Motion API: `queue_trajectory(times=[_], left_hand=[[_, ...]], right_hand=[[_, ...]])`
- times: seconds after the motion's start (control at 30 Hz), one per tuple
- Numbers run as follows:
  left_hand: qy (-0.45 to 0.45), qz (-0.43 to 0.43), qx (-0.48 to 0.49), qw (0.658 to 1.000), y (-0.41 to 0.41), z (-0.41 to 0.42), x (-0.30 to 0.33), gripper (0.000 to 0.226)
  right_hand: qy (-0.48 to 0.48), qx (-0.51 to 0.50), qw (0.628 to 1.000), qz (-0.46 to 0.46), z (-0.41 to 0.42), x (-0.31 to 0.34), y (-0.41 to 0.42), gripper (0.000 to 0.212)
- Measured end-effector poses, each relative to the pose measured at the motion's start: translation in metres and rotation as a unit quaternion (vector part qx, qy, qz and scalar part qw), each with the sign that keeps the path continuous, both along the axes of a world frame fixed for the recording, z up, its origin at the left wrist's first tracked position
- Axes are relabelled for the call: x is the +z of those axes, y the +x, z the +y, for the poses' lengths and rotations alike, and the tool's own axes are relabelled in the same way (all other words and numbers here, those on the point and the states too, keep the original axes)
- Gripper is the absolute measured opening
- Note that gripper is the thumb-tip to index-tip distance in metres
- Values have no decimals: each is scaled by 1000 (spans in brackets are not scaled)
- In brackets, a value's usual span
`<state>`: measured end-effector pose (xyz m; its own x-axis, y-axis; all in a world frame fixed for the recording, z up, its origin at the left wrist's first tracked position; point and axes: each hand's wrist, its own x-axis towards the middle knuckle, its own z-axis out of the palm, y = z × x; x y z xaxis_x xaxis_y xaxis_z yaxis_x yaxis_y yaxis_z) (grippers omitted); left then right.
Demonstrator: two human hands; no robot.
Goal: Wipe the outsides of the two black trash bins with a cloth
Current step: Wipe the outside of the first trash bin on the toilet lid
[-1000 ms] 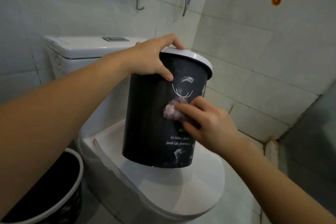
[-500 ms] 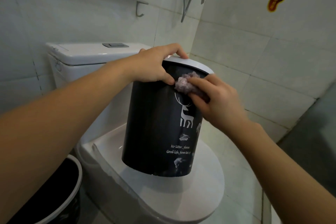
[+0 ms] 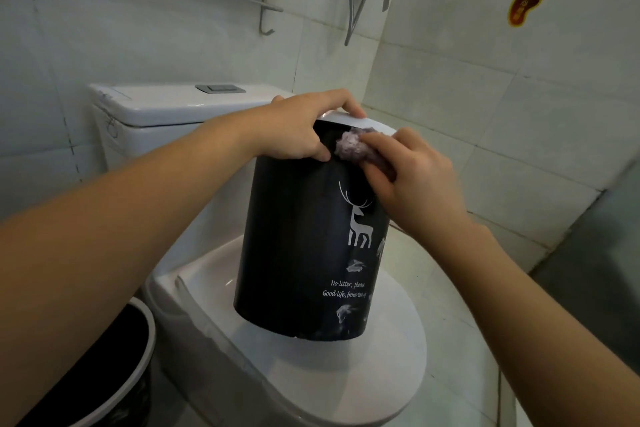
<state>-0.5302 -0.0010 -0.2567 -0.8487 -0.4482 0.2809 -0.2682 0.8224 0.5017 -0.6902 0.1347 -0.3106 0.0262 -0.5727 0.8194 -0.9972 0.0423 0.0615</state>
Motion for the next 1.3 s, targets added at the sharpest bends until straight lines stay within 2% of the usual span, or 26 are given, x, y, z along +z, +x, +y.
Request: queue_trajectory(times=[0.17, 0.43, 0.57, 0.8, 0.97, 1.07, 1.3], left_hand=[[3, 2, -19, 1000, -1, -4, -2, 64], [39, 28, -17, 999, 0, -9, -5, 58], [39, 42, -18, 998, -2, -10, -8, 59], [54, 53, -20, 997, -3, -13, -8, 61], [58, 54, -26, 997, -7, -12, -7, 60], [47, 50, -20, 997, -9, -11, -7, 60], [27, 52, -12, 998, -9, -14, -6, 58]], right_hand=[[-2, 14, 999, 35, 0, -7, 8, 30], [-8, -19, 1000, -6, 10, -9, -12, 35], [13, 3, 1000, -3, 14, -15, -7, 33], [94, 64, 990, 87, 37, -39, -8, 33], [18, 2, 1000, 18, 20, -16, -15, 34], [8, -8, 1000, -5, 14, -13, -14, 33], [97, 65, 988, 99, 35, -44, -5, 33]])
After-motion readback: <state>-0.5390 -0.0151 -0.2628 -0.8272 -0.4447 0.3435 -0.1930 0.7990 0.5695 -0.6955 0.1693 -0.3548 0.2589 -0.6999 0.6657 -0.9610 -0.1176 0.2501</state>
